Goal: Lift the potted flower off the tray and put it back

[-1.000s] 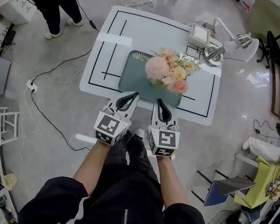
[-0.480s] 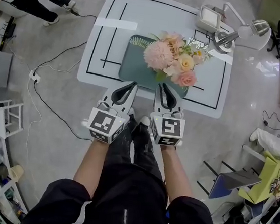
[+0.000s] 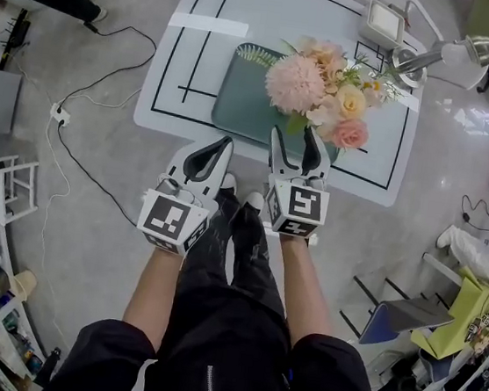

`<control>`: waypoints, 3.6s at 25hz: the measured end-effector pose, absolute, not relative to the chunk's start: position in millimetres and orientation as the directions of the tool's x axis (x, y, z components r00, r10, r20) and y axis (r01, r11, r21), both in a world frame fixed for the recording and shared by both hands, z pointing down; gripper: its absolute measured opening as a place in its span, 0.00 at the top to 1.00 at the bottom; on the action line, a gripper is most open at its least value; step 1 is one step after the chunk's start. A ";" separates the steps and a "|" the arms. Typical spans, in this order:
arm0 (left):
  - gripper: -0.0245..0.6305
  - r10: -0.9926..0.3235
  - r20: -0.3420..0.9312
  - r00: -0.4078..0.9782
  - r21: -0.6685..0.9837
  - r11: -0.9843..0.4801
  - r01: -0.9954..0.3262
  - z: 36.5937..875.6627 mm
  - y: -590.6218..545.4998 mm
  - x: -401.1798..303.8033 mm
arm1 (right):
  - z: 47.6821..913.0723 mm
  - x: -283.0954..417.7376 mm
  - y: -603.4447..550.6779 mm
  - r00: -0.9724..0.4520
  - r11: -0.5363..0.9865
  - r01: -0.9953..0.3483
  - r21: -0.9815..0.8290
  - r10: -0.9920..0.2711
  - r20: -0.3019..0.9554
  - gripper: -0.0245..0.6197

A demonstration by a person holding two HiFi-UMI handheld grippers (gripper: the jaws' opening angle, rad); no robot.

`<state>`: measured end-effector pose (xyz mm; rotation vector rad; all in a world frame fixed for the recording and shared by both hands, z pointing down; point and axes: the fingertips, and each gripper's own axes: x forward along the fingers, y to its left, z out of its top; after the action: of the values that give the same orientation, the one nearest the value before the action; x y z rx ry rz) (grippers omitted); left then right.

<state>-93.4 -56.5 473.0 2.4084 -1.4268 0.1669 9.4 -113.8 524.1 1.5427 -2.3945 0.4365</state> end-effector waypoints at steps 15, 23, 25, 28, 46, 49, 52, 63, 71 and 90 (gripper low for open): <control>0.95 -0.845 0.279 0.456 0.235 -0.400 -0.886 494.0 -39.7 -110.1 | 548.9 14.7 -155.5 -0.321 0.319 -0.946 -0.057 -0.902 0.289 0.31; 0.95 -0.848 0.318 0.424 0.247 -0.358 -0.901 516.2 -28.0 -126.8 | 558.7 4.8 -191.8 -0.292 0.293 -0.956 -0.035 -0.926 0.241 0.30; 0.95 -0.849 0.327 0.415 0.250 -0.345 -0.905 520.6 -27.3 -131.1 | 561.4 3.7 -198.0 -0.279 0.280 -0.959 -0.030 -0.931 0.234 0.30; 0.95 -0.851 0.333 0.406 0.250 -0.336 -0.908 523.2 -27.8 -135.0 | 562.7 6.3 -203.5 -0.255 0.253 -0.967 -0.038 -0.943 0.216 0.31; 0.95 -0.849 0.345 0.400 0.257 -0.324 -0.911 527.7 -31.0 -128.5 | 571.6 7.6 -207.1 -0.281 0.283 -0.959 -0.026 -0.927 0.249 0.37; 0.95 -0.849 0.343 0.402 0.253 -0.329 -0.910 525.5 -33.9 -124.3 | 571.6 10.3 -207.5 -0.289 0.293 -0.956 -0.023 -0.921 0.260 0.37; 0.95 -0.847 0.340 0.408 0.250 -0.337 -0.908 523.4 -37.0 -119.1 | 570.2 15.4 -207.4 -0.293 0.297 -0.955 -0.029 -0.918 0.268 0.37; 0.95 -0.828 0.306 0.471 0.242 -0.410 -0.879 510.8 -75.1 -78.7 | 535.7 56.0 -211.8 -0.278 0.284 -0.959 -0.016 -0.924 0.262 0.37; 0.95 -0.796 0.288 0.532 0.219 -0.486 -0.846 495.9 -112.4 -39.6 | 491.4 91.8 -203.8 -0.245 0.249 -0.968 -0.016 -0.936 0.254 0.37; 0.95 -0.749 0.194 0.634 0.145 -0.618 -0.773 435.9 -151.4 11.6 | 425.7 131.6 -153.5 -0.172 0.169 -0.985 -0.034 -0.951 0.258 0.37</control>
<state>11.6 -151.4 435.9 2.6415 -1.2474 0.1679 131.6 -153.5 425.7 1.8960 -2.2600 0.2873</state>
